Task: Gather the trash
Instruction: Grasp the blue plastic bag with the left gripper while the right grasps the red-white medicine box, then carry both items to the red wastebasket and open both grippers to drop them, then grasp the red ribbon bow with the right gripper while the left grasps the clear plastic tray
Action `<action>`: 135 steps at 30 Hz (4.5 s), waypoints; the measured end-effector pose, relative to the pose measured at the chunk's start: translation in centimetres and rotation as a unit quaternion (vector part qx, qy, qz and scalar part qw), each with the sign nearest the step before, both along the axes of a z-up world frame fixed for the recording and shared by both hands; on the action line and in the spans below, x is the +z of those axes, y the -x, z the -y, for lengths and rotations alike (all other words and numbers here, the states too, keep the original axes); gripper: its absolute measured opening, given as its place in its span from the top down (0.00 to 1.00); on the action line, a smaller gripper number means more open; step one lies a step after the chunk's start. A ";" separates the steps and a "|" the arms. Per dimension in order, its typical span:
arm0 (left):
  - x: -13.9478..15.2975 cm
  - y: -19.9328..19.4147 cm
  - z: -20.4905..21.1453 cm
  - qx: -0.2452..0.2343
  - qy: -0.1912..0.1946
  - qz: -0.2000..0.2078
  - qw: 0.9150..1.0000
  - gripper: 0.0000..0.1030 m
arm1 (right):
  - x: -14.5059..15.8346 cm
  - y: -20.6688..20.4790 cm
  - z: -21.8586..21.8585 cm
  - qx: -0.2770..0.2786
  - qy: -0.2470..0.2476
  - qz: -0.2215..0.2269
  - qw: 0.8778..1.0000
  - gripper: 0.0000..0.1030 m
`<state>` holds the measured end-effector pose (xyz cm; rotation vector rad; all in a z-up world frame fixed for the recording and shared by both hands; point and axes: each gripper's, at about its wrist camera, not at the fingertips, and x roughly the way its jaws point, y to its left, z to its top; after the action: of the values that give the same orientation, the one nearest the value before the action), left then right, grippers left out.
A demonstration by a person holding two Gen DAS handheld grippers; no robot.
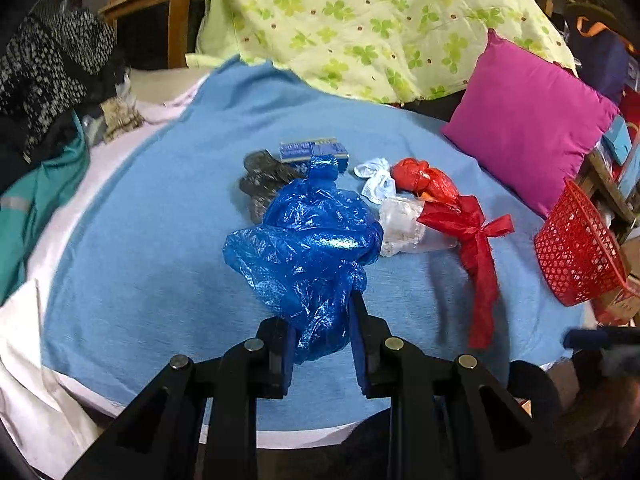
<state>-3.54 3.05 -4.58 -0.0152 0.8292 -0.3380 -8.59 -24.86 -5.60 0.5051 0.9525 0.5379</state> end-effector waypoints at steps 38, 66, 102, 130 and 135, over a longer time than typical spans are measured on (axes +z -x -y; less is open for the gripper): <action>2.0 0.4 0.3 0.018 0.017 -0.018 1.000 0.75 | -6.9 3.1 -6.5 0.382 0.278 0.145 0.870 0.20; 9.3 2.3 9.5 -0.094 0.010 0.045 0.994 0.75 | 5.4 4.3 10.1 0.072 0.024 0.214 0.974 0.39; 13.6 -2.1 15.0 -0.123 -0.027 0.120 0.985 0.36 | 10.8 9.8 24.1 -0.292 0.010 0.270 0.918 0.23; 1.2 -4.5 3.3 -0.080 -0.040 0.019 0.996 0.34 | -6.0 -11.4 3.6 -0.146 0.084 -0.019 0.986 0.64; 1.3 -4.7 7.3 -0.129 -0.068 0.065 0.987 0.26 | -3.4 -7.8 6.1 -0.175 0.109 0.026 0.978 0.66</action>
<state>1.21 -4.27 -3.27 0.2408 0.7230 -0.5197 -0.80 -30.91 -9.02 0.4452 0.8373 0.1267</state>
